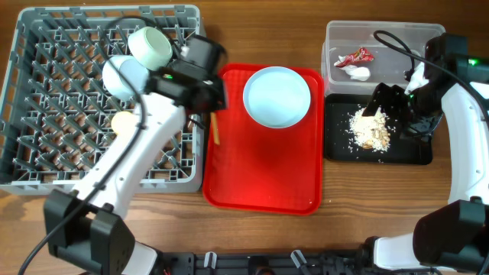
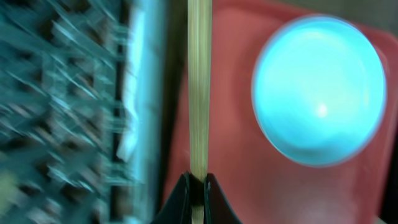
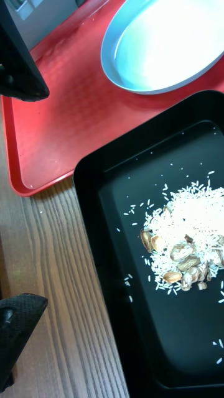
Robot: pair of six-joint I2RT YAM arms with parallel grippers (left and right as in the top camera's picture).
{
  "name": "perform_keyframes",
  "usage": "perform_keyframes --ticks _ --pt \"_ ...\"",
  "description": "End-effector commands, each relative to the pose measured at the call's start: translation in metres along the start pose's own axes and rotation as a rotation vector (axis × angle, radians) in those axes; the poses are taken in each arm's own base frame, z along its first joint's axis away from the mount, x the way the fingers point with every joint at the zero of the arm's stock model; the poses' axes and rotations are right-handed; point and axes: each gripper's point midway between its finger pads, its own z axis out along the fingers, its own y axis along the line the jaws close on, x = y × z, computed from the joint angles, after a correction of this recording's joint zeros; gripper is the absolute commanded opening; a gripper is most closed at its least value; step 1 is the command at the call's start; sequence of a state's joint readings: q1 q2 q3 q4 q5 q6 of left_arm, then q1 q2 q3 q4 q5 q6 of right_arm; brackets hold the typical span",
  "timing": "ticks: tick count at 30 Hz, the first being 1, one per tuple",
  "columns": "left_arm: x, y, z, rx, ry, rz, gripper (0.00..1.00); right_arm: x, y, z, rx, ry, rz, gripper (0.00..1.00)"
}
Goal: Sort waste into correct bins and load items into the dishwasher rack
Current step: 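Carry the chopstick to the rack and stand it beside the fork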
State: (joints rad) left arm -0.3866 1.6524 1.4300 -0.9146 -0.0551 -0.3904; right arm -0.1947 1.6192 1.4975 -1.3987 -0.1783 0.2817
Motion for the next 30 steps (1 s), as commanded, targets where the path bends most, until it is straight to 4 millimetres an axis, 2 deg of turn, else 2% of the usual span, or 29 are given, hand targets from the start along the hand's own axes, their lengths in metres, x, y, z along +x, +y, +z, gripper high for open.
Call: perform_keyframes --ticks 1,6,12,14,17,19,20,23,26,30 --pt "-0.027 0.032 -0.005 -0.038 -0.064 0.098 0.04 -0.001 -0.001 0.003 0.008 0.009 -0.015 1.00" --pt "-0.044 0.052 -0.002 -0.056 -0.097 0.115 0.04 -0.001 -0.001 0.003 0.008 0.009 -0.015 1.00" --pt "-0.043 0.061 0.020 -0.079 -0.062 0.100 0.04 0.000 -0.001 0.003 0.004 0.010 -0.015 1.00" --pt "-0.043 0.063 0.029 -0.091 -0.052 0.100 0.11 0.000 0.000 0.003 0.000 0.010 -0.014 1.00" --pt "-0.044 0.063 0.036 -0.092 -0.048 0.099 0.31 -0.001 0.000 0.003 0.000 0.009 -0.015 1.00" --pt "-0.045 0.063 0.036 -0.091 -0.052 0.096 0.59 -0.001 0.000 0.003 0.000 0.009 -0.015 1.00" --pt "-0.045 0.063 0.035 -0.091 -0.053 0.096 0.62 -0.001 0.000 0.003 0.000 0.009 -0.015 1.00" --pt "-0.045 0.062 0.035 -0.089 -0.052 0.088 0.62 -0.001 0.000 0.003 0.000 0.007 -0.015 1.00" --pt "-0.040 0.051 0.036 -0.031 -0.035 0.072 0.62 -0.002 0.000 0.003 -0.001 0.004 -0.016 1.00" --pt "-0.032 0.011 0.035 0.143 -0.004 0.102 0.64 -0.002 0.000 0.003 -0.001 0.004 -0.016 1.00"
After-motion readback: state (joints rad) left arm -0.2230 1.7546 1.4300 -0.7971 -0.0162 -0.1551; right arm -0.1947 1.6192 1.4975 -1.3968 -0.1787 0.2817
